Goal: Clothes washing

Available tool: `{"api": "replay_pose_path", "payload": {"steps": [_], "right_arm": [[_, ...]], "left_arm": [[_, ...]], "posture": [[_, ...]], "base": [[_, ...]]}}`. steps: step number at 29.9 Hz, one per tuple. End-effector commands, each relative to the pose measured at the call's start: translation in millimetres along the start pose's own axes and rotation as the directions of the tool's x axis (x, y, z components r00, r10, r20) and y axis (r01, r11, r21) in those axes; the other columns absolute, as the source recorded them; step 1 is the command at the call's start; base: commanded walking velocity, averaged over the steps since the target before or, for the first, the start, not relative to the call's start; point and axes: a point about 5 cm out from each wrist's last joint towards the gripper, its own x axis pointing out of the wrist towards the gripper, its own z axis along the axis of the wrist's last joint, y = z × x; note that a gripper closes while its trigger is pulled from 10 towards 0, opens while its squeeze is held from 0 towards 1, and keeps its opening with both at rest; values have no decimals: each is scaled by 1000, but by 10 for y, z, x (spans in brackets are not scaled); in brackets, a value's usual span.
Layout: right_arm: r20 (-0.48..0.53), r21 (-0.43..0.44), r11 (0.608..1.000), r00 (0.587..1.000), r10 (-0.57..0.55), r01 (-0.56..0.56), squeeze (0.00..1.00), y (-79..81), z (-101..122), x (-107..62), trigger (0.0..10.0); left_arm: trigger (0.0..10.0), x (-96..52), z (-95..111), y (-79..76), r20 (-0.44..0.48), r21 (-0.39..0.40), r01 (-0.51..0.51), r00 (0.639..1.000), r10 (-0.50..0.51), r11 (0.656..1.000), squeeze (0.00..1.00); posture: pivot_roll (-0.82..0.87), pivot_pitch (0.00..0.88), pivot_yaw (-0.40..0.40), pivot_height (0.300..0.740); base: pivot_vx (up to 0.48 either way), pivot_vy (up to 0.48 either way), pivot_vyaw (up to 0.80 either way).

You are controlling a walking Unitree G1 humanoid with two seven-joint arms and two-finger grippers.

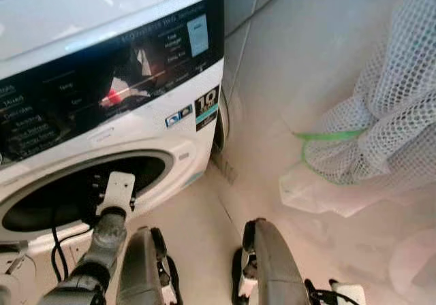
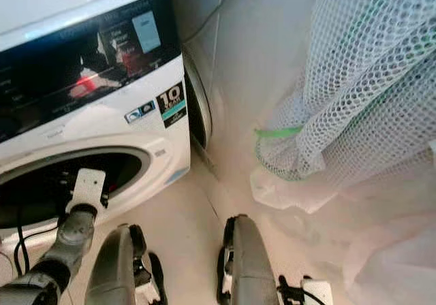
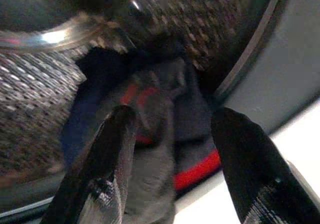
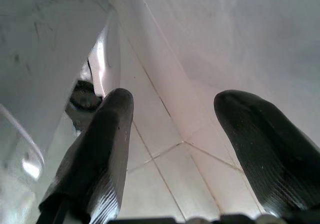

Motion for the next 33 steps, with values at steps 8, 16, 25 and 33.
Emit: {"api": "replay_pose_path", "payload": {"steps": [8,16,25,33], "right_arm": [[77,125,990,994,-83,73,0,64,48,28,10000],[125,179,982,989,-81,58,0,165,262,256,10000],[139,201,979,988,-74,45,0,222,493,479,10000],[253,183,982,963,-97,50,0,2,1094,767,10000]], "left_arm": [[10000,-162,-16,9,66,-23,-74,995,75,997,0],[10000,-141,-17,54,55,-16,-106,993,106,994,0],[10000,-1,34,47,13,-12,-116,993,116,993,0],[10000,101,100,9,-12,-14,-128,992,128,992,0]], "posture": [[-8,338,-11,599],[38,254,38,599],[45,165,64,599],[28,79,61,599]], "base": [[0,0,0],[0,0,0],[0,0,0],[0,0,0]]}}
